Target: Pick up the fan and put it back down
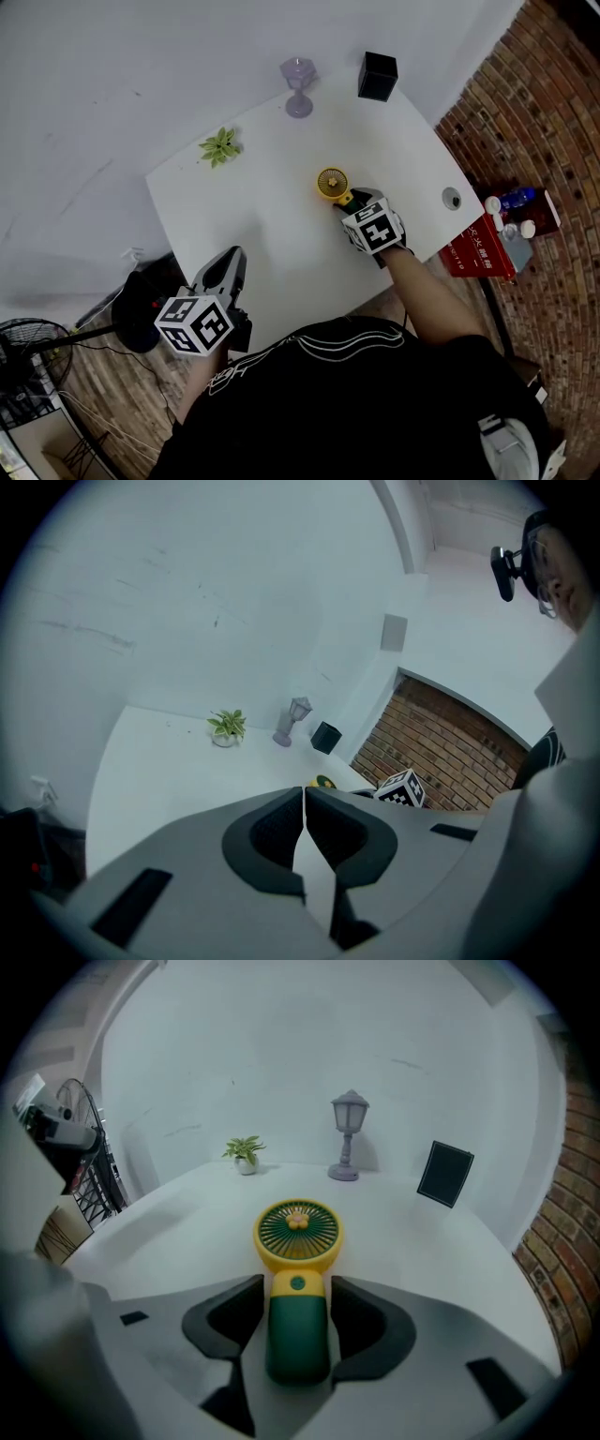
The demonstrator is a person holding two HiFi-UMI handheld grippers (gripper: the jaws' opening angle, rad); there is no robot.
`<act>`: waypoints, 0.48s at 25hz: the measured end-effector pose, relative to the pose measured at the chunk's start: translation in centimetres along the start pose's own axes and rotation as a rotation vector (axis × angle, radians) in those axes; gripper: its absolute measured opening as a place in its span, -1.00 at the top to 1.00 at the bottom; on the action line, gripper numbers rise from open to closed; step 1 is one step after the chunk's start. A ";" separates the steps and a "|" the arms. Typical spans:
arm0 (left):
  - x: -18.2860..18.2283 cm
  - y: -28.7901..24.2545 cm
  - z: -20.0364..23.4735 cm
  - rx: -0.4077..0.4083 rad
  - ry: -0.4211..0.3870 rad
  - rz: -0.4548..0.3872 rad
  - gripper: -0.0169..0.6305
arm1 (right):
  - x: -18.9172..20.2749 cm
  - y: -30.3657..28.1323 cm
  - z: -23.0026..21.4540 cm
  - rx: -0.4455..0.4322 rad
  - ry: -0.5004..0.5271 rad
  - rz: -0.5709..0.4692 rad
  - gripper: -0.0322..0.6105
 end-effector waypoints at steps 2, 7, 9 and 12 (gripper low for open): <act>0.0 0.1 0.2 -0.001 0.006 -0.002 0.84 | -0.1 0.1 0.1 -0.008 0.000 -0.010 0.09; 0.1 0.5 0.2 0.005 0.006 -0.007 0.84 | -0.5 1.2 0.0 0.029 -0.003 -0.061 -0.22; 0.2 0.8 0.0 0.008 0.008 -0.007 0.84 | -0.9 2.2 0.1 0.046 -0.009 -0.086 -0.23; 0.5 1.4 -0.6 0.012 0.007 0.001 0.84 | -1.3 4.3 0.5 0.051 -0.019 -0.120 -0.22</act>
Point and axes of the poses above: the fingertips, and each gripper's own axes: y backward along the fingers, z to its left, x out of its underside, the point moved 9 cm from there along y, backward along the fingers, and after that the axes turned 15 degrees about y, right-handed, at the moved point
